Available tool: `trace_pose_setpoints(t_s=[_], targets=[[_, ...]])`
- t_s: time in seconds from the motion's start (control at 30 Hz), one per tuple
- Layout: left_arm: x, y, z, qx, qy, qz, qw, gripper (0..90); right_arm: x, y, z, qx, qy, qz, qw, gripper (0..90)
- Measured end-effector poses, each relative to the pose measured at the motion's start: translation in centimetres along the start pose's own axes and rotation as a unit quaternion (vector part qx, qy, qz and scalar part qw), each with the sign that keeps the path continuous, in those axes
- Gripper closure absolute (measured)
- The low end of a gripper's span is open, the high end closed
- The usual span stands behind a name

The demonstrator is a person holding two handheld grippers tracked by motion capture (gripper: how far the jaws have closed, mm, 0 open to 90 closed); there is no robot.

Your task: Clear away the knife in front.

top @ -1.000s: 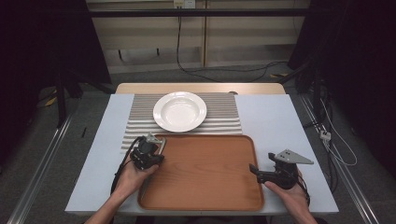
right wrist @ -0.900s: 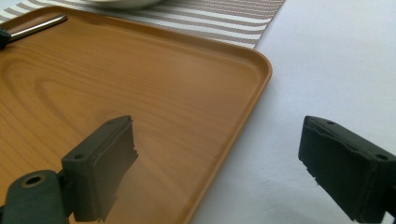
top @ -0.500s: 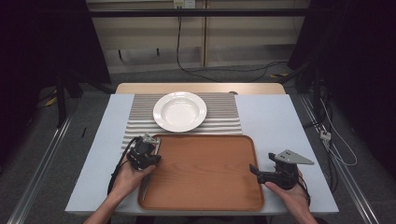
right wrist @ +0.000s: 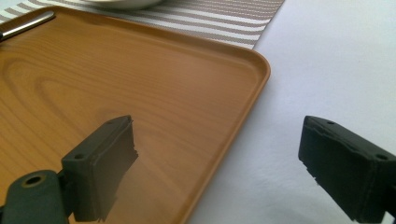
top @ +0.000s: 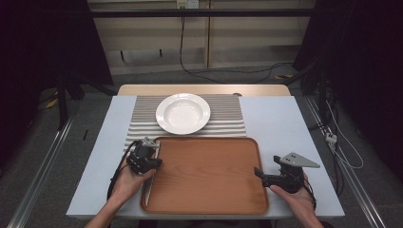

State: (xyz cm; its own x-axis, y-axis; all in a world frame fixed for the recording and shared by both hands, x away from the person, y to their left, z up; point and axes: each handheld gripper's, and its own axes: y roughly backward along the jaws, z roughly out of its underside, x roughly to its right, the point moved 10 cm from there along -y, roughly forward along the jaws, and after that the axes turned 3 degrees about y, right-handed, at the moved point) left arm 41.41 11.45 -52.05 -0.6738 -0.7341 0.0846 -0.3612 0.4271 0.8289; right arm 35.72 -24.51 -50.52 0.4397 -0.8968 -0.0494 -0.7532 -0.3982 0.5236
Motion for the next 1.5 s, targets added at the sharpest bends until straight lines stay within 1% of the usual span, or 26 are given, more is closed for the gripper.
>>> trace_pose_setpoints(t_s=[0.1,0.13,0.2,0.23,0.33,0.4,0.43,0.5,0.57,0.6,0.67,0.7,0.77,0.83,0.93,1.03,1.07,1.1,1.17,1.2,1.27,1.3,1.33,1.37,1.43,1.5], targets=[[0.1,-0.1,-0.1,0.005,0.001,0.003,1.0,90.0,-0.1,-0.1,0.0,-0.001,0.001,-0.001,1.0,10.7],[0.1,0.0,-0.1,0.004,-0.007,0.01,0.9999,90.0,-0.1,0.0,0.0,-0.002,0.001,-0.001,1.0,10.7],[0.5,0.1,-0.5,0.019,-0.012,0.016,0.9996,85.6,0.0,0.0,0.1,-0.001,0.001,-0.001,1.0,10.7],[0.7,0.2,-0.8,0.026,-0.019,0.015,0.9994,83.7,0.1,0.1,0.0,0.0,0.001,0.0,1.0,10.7],[1.0,0.7,-1.3,0.05,-0.02,0.025,0.9982,68.4,0.1,0.1,-0.1,0.003,0.001,0.0,1.0,10.7],[1.1,1.0,-1.5,0.065,-0.025,0.021,0.9973,58.2,0.0,0.1,-0.1,0.002,0.002,-0.001,1.0,10.7],[1.1,1.0,-1.6,0.072,-0.019,0.023,0.997,51.8,0.0,0.1,-0.1,0.002,0.004,-0.002,1.0,10.8],[0.9,0.8,-1.5,0.069,-0.003,0.021,0.9974,40.3,-0.1,0.0,0.0,-0.001,0.005,-0.002,1.0,10.9],[0.7,0.7,-1.6,0.074,-0.003,0.018,0.9971,31.9,-0.1,-0.1,-0.1,-0.001,0.007,-0.006,1.0,10.9],[0.5,0.6,-1.6,0.073,0.003,0.016,0.9972,27.9,-0.1,-0.2,-0.1,0.0,0.006,-0.006,1.0,10.9],[0.3,0.6,-1.9,0.077,0.025,0.011,0.9966,16.8,0.0,-0.2,-0.2,0.0,0.005,-0.008,1.0,10.9],[0.2,0.7,-2.0,0.083,0.028,0.012,0.9961,13.7,0.0,-0.3,-0.1,0.0,0.005,-0.008,1.0,10.8],[0.2,1.0,-2.3,0.099,0.023,0.011,0.9948,12.1,0.1,-0.3,-0.1,0.002,0.003,-0.009,1.0,10.7],[0.0,1.3,-2.5,0.113,0.027,0.007,0.9932,8.1,0.1,-0.2,-0.1,0.002,0.0,-0.009,1.0,10.6],[-0.2,1.7,-2.8,0.134,0.027,-0.007,0.9905,7.5,0.2,-0.1,-0.1,0.003,0.0,-0.009,1.0,10.6],[-0.2,2.3,-3.1,0.15,0.018,-0.022,0.9882,7.5,0.2,0.0,-0.1,0.004,0.0,-0.008,1.0,10.6],[-0.1,2.3,-3.1,0.152,0.018,-0.023,0.9879,7.5,0.2,0.0,-0.1,0.003,-0.002,-0.008,1.0,10.6],[0.0,2.4,-3.1,0.15,0.014,-0.023,0.9883,7.6,0.3,0.0,-0.1,0.003,-0.002,-0.007,1.0,10.7],[0.1,2.7,-3.1,0.159,0.013,-0.031,0.9868,7.9,0.3,0.0,-0.1,0.004,-0.004,-0.005,1.0,10.6],[0.1,2.7,-3.1,0.156,0.012,-0.033,0.987,7.9,0.3,0.1,-0.1,0.005,-0.003,-0.005,1.0,10.6],[0.2,2.9,-3.2,0.163,0.021,-0.025,0.9861,7.9,0.2,0.1,-0.2,0.005,-0.003,-0.004,1.0,10.6],[0.3,3.1,-3.2,0.168,0.03,-0.02,0.9851,8.0,0.2,0.1,-0.2,0.005,-0.002,-0.004,1.0,10.6],[0.4,3.3,-3.2,0.176,0.032,-0.015,0.9837,8.0,0.2,0.1,-0.2,0.005,-0.001,-0.004,1.0,10.6],[0.4,3.5,-3.2,0.177,0.026,-0.013,0.9839,8.0,0.1,0.1,-0.2,0.005,-0.002,-0.005,1.0,10.6],[0.5,3.9,-2.9,0.175,0.013,-0.02,0.9842,8.0,0.2,0.1,-0.2,0.005,-0.004,-0.005,1.0,10.6],[0.6,4.5,-2.7,0.185,0.021,-0.014,0.9825,8.0,0.4,0.0,-0.1,0.004,-0.007,-0.003,1.0,10.6]])
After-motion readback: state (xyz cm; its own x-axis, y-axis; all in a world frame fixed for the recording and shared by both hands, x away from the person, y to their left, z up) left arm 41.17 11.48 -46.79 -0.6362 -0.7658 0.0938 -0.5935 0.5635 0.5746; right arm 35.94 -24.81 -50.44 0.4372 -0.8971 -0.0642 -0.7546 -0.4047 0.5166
